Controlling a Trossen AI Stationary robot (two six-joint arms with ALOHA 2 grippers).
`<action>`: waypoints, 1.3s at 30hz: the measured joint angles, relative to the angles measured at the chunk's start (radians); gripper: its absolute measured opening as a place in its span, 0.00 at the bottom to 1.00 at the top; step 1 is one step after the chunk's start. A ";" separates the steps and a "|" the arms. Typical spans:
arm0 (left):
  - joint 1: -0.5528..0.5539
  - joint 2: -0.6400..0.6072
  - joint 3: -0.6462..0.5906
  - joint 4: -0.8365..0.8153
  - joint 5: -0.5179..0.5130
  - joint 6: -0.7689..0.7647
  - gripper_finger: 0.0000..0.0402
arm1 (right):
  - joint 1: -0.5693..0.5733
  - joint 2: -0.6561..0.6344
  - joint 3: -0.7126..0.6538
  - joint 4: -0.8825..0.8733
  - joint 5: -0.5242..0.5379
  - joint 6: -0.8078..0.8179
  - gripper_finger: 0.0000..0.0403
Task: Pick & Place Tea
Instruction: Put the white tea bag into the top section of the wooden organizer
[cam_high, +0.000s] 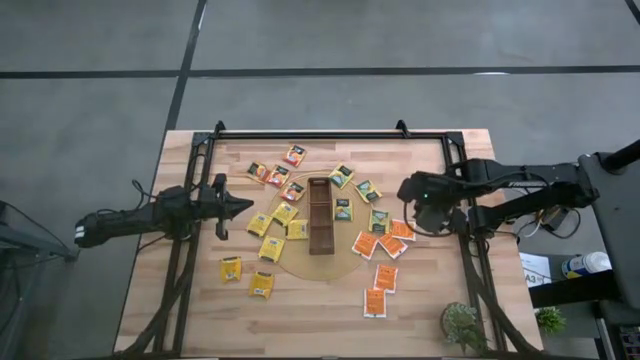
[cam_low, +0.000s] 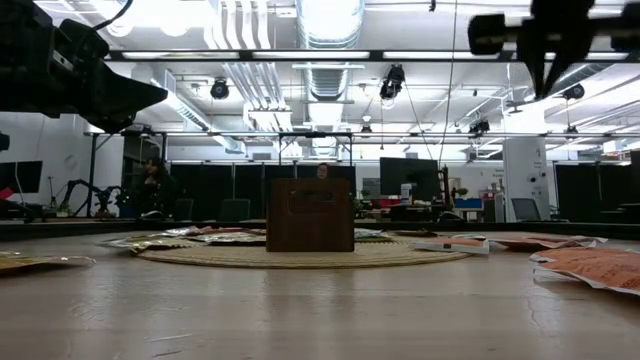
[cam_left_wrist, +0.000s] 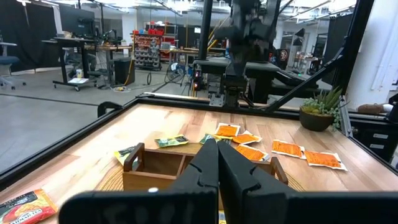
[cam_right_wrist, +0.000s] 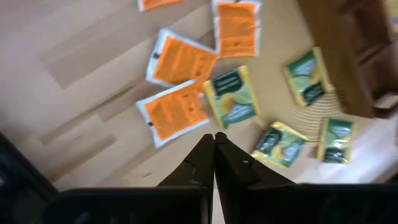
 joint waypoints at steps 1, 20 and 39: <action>0.000 0.000 0.000 0.000 0.000 0.000 0.00 | 0.000 -0.010 -0.030 0.009 0.000 -0.007 0.02; 0.000 0.000 0.000 0.000 0.000 0.000 0.00 | 0.026 -0.040 -0.251 0.115 0.105 -0.006 0.38; 0.000 0.001 0.000 0.009 0.000 0.000 0.00 | 0.026 0.046 -0.414 0.288 0.060 -0.105 0.59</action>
